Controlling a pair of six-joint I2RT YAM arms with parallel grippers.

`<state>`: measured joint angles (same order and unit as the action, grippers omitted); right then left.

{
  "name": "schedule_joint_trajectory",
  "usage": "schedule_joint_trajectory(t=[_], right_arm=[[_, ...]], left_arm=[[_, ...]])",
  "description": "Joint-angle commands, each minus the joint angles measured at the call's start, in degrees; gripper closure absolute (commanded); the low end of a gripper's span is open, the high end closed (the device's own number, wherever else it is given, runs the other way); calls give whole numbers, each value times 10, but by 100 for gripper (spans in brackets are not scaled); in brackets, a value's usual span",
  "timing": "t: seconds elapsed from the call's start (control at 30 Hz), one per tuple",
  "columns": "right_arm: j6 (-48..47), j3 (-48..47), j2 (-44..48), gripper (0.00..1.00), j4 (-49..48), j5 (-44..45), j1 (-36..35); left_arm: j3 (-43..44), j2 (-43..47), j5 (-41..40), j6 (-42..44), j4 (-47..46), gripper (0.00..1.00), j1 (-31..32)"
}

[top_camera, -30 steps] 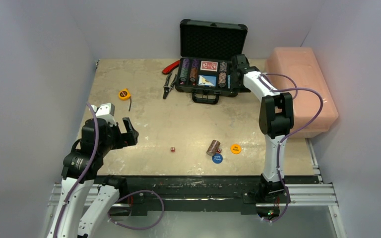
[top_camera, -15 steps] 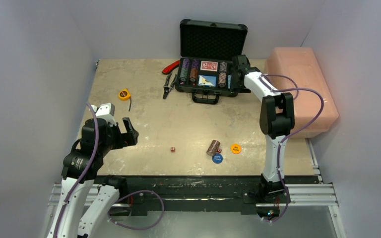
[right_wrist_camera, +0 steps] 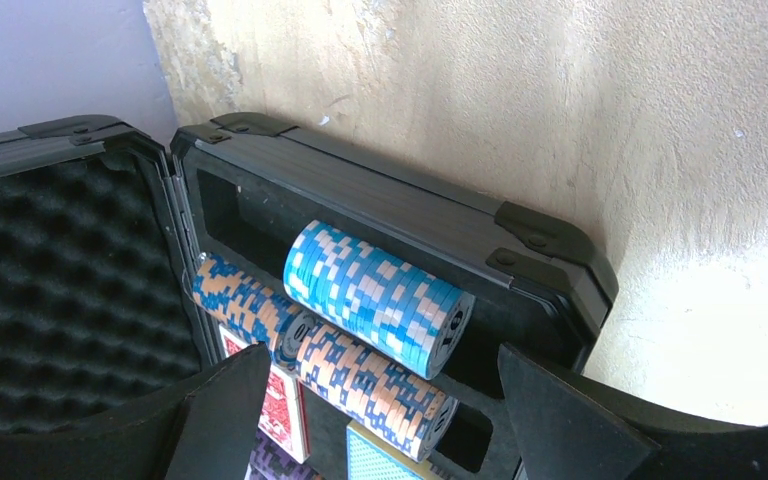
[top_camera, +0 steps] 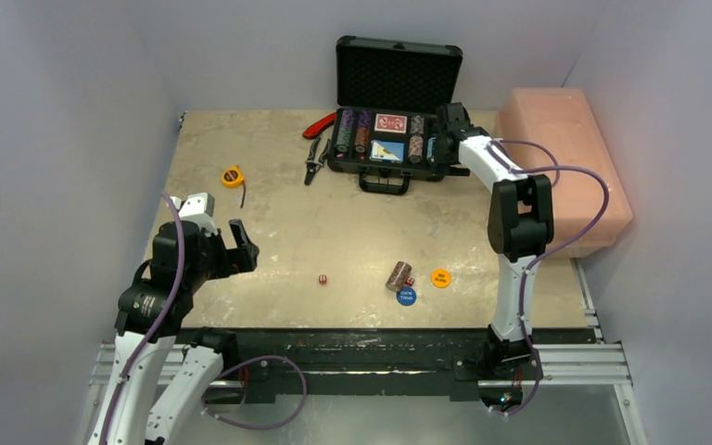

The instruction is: Pack up texas hold em set

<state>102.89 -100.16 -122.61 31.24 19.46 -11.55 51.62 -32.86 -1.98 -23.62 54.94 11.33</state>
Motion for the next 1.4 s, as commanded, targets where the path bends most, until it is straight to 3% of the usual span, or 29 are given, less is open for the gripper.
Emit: schedule_joint_trajectory(t=[0.0,0.5,0.9,1.2,1.37], right_arm=[[-6,15,34,10,43,-4,3],[-136,51,86,9,33,33,2],[-510,102,123,16,-87,-78,-9],[-658,155,167,19,-114,-84,-54],[-680,129,141,22,-83,-60,-93]], left_arm=[[-3,-3,-8,-8,-18,3,-3],[-4,-4,-8,-9,-18,3,-4],[-4,-2,-11,-9,-17,3,-4],[-3,-7,-12,-9,-17,3,-7],[-2,-11,-5,-7,-18,3,-13]])
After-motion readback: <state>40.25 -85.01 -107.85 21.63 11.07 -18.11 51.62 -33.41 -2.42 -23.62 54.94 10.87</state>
